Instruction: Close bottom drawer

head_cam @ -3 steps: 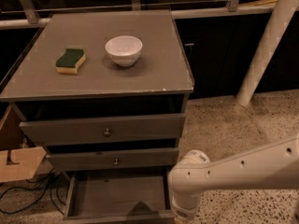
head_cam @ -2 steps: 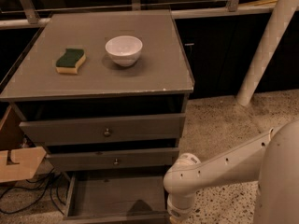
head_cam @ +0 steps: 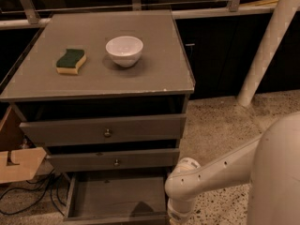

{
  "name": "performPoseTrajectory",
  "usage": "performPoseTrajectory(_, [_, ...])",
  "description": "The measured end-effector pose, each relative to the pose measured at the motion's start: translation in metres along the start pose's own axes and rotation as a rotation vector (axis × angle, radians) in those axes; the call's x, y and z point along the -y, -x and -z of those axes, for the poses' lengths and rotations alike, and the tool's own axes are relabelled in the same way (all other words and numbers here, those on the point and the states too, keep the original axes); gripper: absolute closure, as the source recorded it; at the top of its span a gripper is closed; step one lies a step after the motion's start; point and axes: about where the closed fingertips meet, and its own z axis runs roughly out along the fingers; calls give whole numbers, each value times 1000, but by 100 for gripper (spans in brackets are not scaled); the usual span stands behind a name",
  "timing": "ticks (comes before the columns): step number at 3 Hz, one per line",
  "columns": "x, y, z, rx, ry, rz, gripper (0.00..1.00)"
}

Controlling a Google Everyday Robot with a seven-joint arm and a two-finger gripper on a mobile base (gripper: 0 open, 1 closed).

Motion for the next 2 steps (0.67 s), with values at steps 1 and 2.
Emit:
performPoseTrajectory(1, [6, 2, -31, 4, 22, -17, 100])
performPoseTrajectory(2, [15, 17, -108, -2, 79, -51, 100])
